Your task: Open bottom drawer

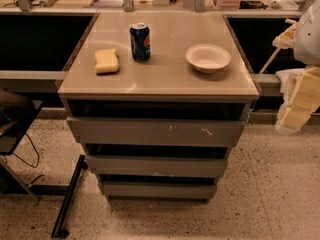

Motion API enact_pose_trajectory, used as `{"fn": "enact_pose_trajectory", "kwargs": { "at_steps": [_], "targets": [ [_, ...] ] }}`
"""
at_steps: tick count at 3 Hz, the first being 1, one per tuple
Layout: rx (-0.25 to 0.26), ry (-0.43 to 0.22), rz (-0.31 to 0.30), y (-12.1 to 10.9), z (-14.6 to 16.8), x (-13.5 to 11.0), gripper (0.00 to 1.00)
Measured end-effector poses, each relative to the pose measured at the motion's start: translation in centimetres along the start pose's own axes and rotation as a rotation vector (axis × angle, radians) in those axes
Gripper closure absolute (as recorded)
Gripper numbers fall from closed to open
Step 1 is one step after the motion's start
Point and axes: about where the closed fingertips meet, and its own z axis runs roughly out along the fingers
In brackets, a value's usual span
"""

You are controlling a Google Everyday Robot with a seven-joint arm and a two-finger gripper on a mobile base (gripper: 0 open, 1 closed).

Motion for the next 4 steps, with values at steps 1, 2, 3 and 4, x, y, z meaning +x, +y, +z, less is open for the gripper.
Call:
{"fn": "enact_pose_trajectory", "kwargs": {
  "at_steps": [1, 2, 3, 4],
  "targets": [
    [0.002, -0.001, -0.001, 0.0, 0.0, 0.0, 0.00],
    [0.032, -0.012, -0.038, 1.4, 0.9, 0.3, 0.00],
    [0.076, -0.080, -0.108, 5.5, 2.8, 0.9, 0.00],
    [0.059, -0.185, -0.105, 9.8, 8.0, 0.0, 0.00]
  ]
}}
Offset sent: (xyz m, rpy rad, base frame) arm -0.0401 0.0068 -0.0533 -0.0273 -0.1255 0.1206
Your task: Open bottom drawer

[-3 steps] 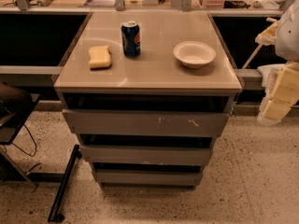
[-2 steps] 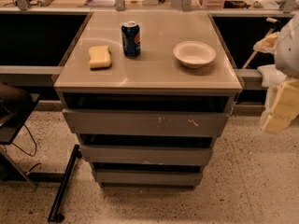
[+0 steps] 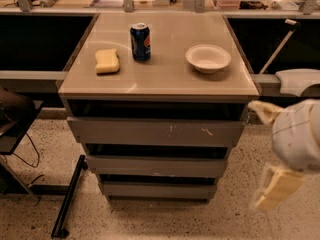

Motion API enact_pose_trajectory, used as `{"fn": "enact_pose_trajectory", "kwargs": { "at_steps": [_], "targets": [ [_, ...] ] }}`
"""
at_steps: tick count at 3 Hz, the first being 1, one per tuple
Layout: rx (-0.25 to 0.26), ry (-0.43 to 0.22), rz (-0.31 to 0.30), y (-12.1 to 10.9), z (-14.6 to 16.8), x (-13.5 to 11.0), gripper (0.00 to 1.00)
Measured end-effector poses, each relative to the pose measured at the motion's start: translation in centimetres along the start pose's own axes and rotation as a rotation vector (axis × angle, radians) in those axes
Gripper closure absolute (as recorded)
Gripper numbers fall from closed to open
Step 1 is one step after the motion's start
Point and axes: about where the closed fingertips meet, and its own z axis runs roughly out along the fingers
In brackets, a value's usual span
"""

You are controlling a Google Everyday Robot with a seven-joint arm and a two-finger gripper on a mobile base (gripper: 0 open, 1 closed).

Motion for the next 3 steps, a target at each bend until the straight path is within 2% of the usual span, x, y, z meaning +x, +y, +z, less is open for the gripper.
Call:
{"fn": "enact_pose_trajectory", "kwargs": {
  "at_steps": [1, 2, 3],
  "targets": [
    [-0.105, -0.068, 0.019, 4.6, 10.4, -0.3, 0.00],
    [-0.257, -0.054, 0.068, 10.7, 22.3, 1.8, 0.00],
    [-0.313, -0.033, 0.097, 14.3, 26.7, 3.7, 0.00]
  ]
}}
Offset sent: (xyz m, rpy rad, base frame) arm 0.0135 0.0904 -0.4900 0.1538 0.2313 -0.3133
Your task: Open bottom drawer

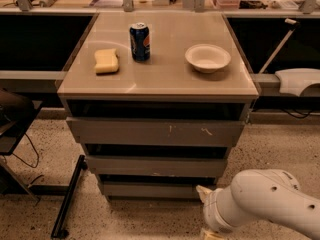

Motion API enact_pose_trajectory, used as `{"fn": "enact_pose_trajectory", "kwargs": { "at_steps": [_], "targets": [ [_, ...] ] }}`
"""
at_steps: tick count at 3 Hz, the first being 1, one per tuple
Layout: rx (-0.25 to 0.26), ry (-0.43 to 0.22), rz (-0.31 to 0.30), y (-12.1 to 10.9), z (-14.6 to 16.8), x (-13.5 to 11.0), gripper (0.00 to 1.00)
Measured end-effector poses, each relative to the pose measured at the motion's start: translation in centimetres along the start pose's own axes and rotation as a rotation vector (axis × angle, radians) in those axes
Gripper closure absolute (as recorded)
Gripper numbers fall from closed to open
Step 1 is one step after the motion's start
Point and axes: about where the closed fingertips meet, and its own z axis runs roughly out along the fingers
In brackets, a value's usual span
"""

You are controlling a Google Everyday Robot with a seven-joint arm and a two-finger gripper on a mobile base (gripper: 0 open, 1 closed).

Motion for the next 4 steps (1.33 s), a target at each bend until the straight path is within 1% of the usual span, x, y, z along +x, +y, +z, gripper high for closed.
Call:
{"fn": "enact_pose_trajectory", "kwargs": {
  "at_steps": [1, 2, 3, 4],
  "targets": [
    [0.002, 0.000, 0.003, 0.0, -0.1, 0.1, 0.00],
    [0.005, 0.016, 0.020, 0.8, 1.6, 0.3, 0.00],
    [0.013, 0.032, 0.073, 0.7, 6.4, 4.2, 0.00],
    [0.001, 0.044, 0.141, -0.4, 13.5, 8.6, 0.00]
  ]
}}
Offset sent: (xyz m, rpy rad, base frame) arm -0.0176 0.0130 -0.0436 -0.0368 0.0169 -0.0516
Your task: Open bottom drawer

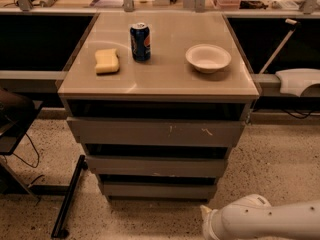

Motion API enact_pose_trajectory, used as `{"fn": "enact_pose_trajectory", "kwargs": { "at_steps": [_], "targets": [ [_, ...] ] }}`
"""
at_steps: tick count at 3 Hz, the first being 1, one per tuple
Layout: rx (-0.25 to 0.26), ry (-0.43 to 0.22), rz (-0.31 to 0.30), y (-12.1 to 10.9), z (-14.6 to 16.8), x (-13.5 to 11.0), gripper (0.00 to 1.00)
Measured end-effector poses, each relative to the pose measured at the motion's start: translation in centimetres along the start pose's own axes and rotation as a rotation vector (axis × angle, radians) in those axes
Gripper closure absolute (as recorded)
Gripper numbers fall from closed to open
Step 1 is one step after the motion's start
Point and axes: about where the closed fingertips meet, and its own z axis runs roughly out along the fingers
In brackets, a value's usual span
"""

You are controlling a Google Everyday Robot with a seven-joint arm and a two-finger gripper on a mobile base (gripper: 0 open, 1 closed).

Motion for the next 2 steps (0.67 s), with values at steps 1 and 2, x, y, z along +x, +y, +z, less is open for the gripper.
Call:
{"fn": "enact_pose_trajectory", "kwargs": {
  "at_steps": [1, 2],
  "targets": [
    [0.096, -0.065, 0.097, -6.8, 5.1, 1.3, 0.00],
    [0.204, -0.176, 0.163, -12.4, 8.7, 3.1, 0.00]
  ]
}}
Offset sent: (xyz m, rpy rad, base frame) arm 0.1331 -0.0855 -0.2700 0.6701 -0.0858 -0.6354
